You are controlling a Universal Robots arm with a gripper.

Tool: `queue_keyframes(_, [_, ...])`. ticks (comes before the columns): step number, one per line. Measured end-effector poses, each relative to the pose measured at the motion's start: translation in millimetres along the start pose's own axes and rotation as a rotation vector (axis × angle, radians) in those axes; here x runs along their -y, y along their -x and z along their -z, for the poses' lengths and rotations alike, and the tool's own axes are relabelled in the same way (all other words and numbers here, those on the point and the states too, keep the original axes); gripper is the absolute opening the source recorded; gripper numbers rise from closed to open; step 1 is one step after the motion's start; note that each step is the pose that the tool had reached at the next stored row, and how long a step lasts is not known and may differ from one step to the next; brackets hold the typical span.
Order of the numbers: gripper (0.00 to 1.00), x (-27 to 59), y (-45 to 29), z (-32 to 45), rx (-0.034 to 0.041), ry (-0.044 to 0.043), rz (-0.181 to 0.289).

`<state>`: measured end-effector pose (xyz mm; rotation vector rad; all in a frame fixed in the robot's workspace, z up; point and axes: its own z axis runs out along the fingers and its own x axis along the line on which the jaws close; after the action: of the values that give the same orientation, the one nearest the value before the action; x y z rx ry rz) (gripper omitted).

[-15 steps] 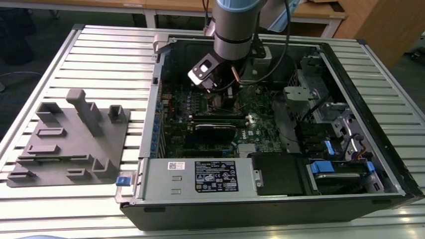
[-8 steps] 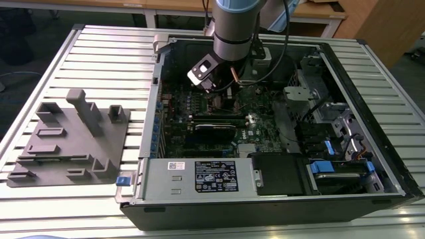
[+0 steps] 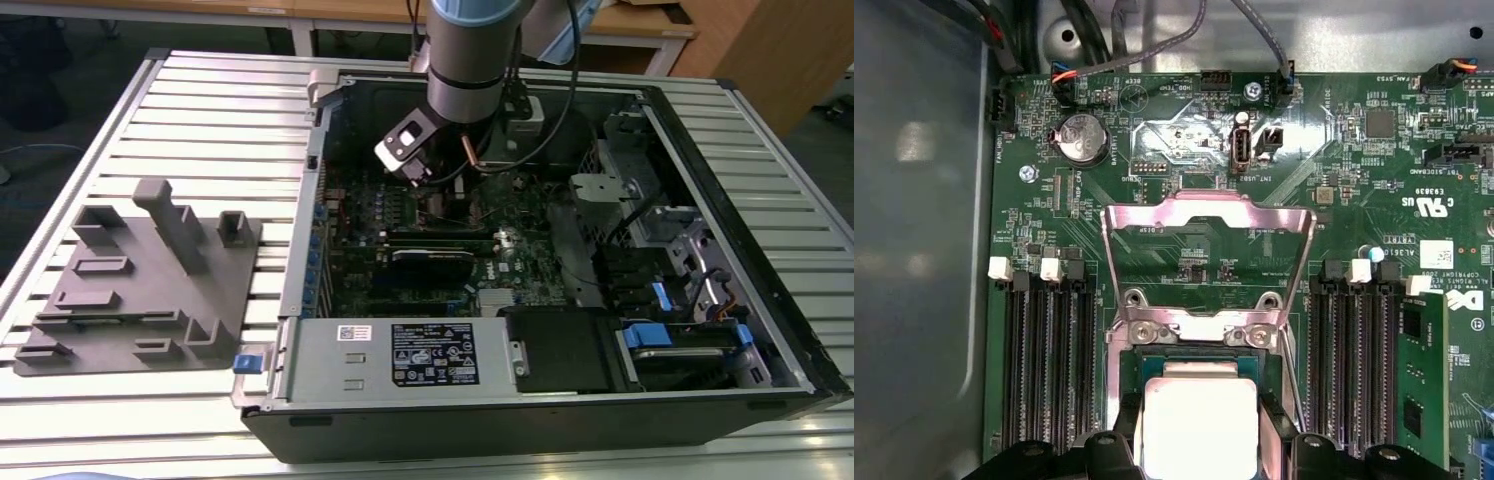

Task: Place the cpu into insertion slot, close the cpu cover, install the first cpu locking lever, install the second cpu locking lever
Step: 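Place the cpu into insertion slot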

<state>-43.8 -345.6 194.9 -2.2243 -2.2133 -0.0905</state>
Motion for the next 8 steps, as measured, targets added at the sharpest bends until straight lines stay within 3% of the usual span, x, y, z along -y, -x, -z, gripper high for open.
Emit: queue_keyframes(8, [0.54, -0.7, 0.7, -0.1, 0.001, 0.0002, -0.003])
